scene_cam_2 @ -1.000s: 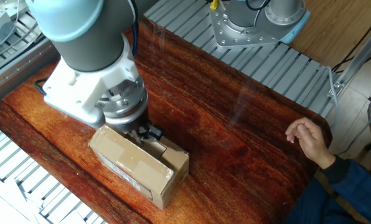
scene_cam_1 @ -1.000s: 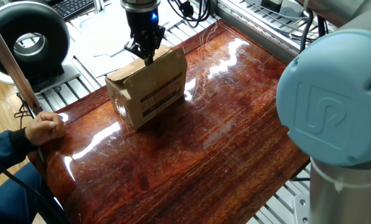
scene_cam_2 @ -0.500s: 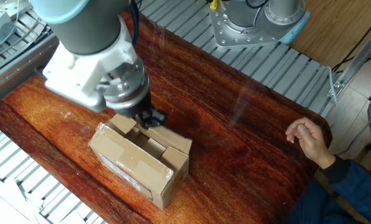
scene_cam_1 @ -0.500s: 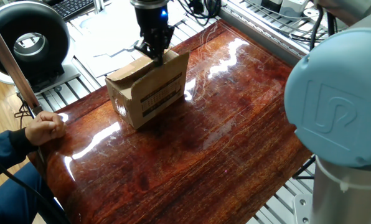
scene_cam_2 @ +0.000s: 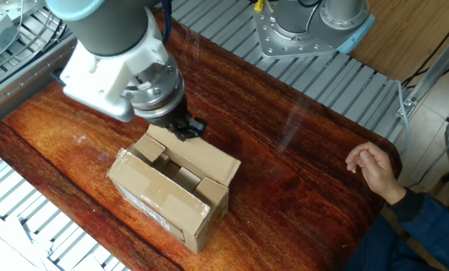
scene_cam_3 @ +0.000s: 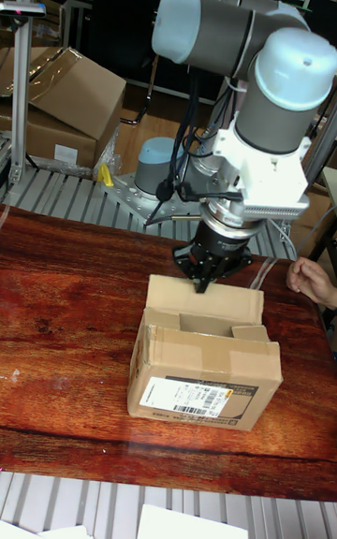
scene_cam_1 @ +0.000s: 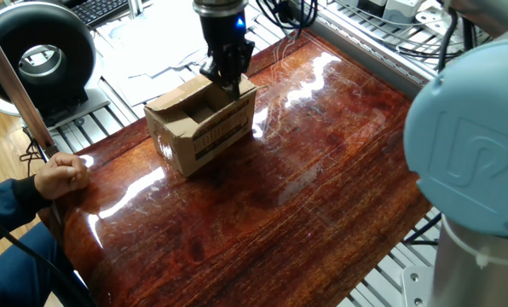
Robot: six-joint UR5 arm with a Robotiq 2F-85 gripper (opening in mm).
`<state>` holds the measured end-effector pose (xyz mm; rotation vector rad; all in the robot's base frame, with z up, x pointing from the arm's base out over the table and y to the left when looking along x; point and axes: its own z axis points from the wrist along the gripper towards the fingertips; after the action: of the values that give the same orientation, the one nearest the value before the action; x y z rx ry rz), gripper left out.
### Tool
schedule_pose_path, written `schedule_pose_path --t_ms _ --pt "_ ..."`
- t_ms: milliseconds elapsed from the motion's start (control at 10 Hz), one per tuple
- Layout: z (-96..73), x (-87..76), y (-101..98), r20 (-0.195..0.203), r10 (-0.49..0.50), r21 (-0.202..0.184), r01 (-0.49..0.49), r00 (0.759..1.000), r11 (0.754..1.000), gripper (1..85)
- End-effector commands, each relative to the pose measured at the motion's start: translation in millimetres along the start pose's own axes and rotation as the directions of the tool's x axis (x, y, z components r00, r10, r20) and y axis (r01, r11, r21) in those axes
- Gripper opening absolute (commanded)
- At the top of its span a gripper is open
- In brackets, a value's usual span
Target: Open a box
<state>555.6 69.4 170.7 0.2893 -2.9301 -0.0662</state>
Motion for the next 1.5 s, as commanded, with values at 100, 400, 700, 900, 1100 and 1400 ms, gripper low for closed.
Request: schedule_pose_path --t_ms 100,400,700,900,1100,1400 --pt "26.0 -16.1 -3.9 0.068 -0.016 0.018 0.014 0.998 1.000 1.0" --pt "38.0 -23.8 -6.2 0.093 -0.022 0.055 0.017 0.995 0.998 1.0" --pt "43.0 -24.8 -12.3 0.096 -0.045 0.088 0.036 0.994 0.995 1.0" --pt "33.9 -13.5 -13.0 0.053 -0.041 0.102 0.035 0.998 0.994 1.0" --pt "12.7 -1.4 -5.1 -0.008 -0.020 0.102 0.020 1.000 0.995 1.0" --pt "-12.3 -21.8 14.6 -0.012 -0.007 0.090 0.008 1.000 0.996 1.0"
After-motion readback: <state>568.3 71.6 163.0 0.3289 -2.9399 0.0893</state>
